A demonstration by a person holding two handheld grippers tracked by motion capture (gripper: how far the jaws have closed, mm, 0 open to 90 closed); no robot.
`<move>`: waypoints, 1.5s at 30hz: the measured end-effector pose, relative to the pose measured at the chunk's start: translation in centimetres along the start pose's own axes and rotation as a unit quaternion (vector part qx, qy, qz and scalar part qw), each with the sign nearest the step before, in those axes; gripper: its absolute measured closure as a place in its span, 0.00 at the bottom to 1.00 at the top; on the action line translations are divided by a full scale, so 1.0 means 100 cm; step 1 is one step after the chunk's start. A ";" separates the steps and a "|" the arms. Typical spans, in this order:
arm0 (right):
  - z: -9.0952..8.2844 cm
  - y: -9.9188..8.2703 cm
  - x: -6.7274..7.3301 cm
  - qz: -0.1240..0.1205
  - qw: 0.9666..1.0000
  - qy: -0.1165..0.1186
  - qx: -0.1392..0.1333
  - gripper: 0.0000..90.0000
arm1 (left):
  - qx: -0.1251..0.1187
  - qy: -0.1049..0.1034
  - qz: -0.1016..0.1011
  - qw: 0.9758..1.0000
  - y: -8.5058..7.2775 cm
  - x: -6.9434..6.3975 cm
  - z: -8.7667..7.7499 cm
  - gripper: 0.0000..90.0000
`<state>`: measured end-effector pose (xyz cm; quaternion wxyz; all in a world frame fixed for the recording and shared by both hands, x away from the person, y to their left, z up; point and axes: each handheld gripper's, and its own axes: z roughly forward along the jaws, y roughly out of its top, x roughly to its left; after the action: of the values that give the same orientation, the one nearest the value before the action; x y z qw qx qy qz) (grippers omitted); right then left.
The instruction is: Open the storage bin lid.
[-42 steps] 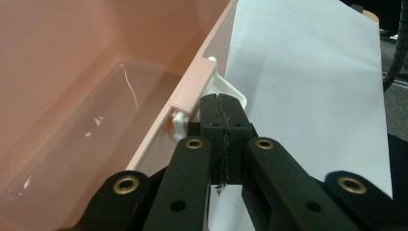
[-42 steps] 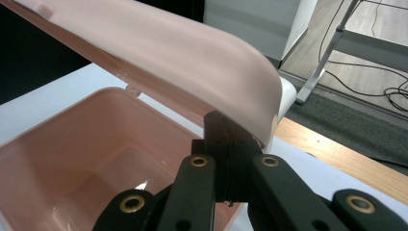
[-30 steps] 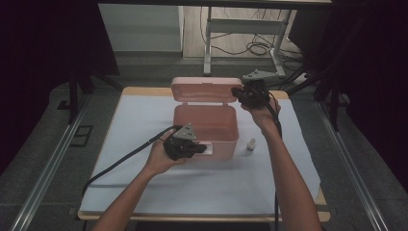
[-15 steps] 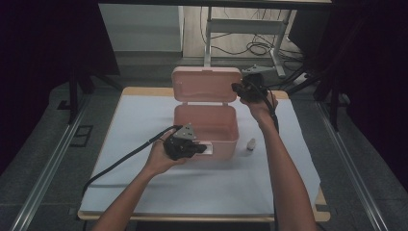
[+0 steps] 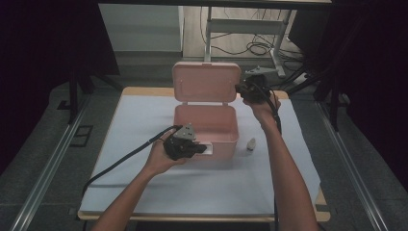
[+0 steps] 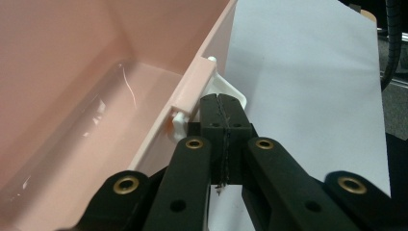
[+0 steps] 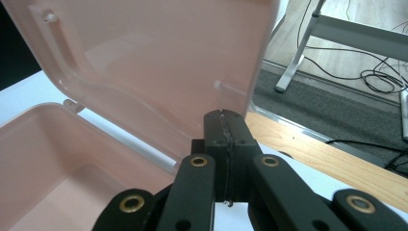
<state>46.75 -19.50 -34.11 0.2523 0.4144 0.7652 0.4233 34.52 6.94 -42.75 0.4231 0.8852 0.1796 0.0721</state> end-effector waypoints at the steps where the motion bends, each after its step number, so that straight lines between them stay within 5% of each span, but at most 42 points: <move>1: -0.002 -0.001 -0.001 -0.001 1.000 -0.001 0.000 1.00 | 0.000 0.000 0.000 1.000 0.000 0.000 0.000 1.00; 17: -0.023 -0.023 -0.007 -0.020 1.000 0.009 0.009 0.97 | 0.002 0.002 0.002 1.000 0.000 -0.001 0.000 1.00; 33: -0.050 -0.047 -0.013 -0.040 0.997 0.048 0.048 0.78 | 0.002 -0.005 -0.004 1.000 0.000 0.000 0.000 1.00; 45: -0.069 -0.070 -0.029 -0.039 0.995 0.035 0.082 0.70 | 0.003 -0.002 -0.005 1.000 0.000 -0.001 -0.001 1.00</move>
<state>40.27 -27.02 -36.46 0.2065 0.3884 0.8214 0.3631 34.43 6.95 -42.71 0.4214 0.8856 0.1831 0.0676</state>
